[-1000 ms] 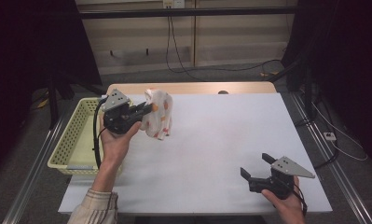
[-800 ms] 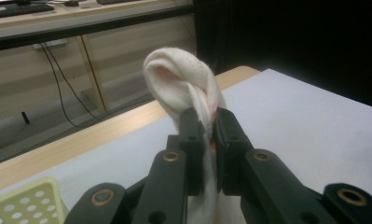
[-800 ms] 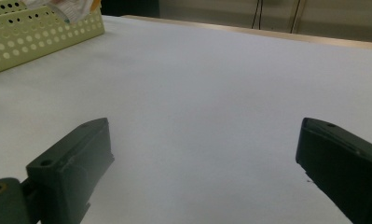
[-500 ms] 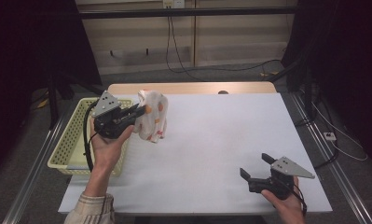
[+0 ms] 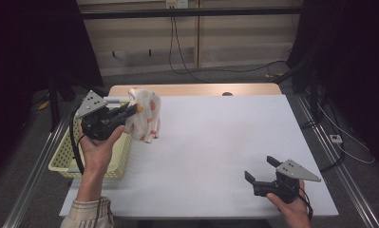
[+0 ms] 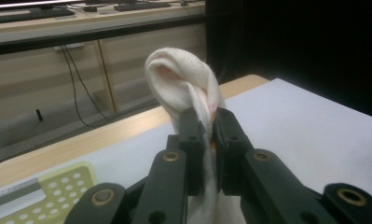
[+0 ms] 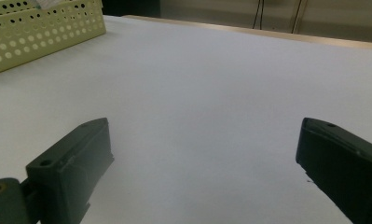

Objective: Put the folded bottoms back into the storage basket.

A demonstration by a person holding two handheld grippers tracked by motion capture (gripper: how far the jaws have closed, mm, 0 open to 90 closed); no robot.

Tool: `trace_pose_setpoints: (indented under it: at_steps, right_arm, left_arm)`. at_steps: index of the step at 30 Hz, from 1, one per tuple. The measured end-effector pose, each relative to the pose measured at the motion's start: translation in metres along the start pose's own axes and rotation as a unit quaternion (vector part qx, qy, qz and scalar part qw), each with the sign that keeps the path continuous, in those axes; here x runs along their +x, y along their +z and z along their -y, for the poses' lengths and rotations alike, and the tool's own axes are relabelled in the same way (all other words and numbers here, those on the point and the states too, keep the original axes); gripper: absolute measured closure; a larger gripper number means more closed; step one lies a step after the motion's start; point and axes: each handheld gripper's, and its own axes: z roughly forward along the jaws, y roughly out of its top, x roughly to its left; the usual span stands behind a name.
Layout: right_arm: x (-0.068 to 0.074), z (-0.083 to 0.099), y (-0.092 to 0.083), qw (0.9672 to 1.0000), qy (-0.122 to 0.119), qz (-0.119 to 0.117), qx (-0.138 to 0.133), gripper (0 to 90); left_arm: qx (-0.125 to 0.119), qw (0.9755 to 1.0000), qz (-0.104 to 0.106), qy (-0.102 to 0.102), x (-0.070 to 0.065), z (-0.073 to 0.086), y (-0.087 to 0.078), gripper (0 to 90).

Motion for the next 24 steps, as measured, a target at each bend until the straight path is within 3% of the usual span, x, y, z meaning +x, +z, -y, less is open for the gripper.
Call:
trace_pose_setpoints:
  at_steps: [5,24]
  right_arm:
    - [0.000,0.000,0.000,1.0000,-0.003,0.000,-0.001,3.1]
    - [0.000,0.000,0.001,1.0000,-0.003,-0.001,0.001,3.2]
  left_arm:
    - [-0.011,0.9999,-0.006,-0.007,0.004,-0.002,-0.010,83.4]
    - [-0.018,0.9994,-0.027,-0.008,0.014,-0.005,-0.029,83.4]
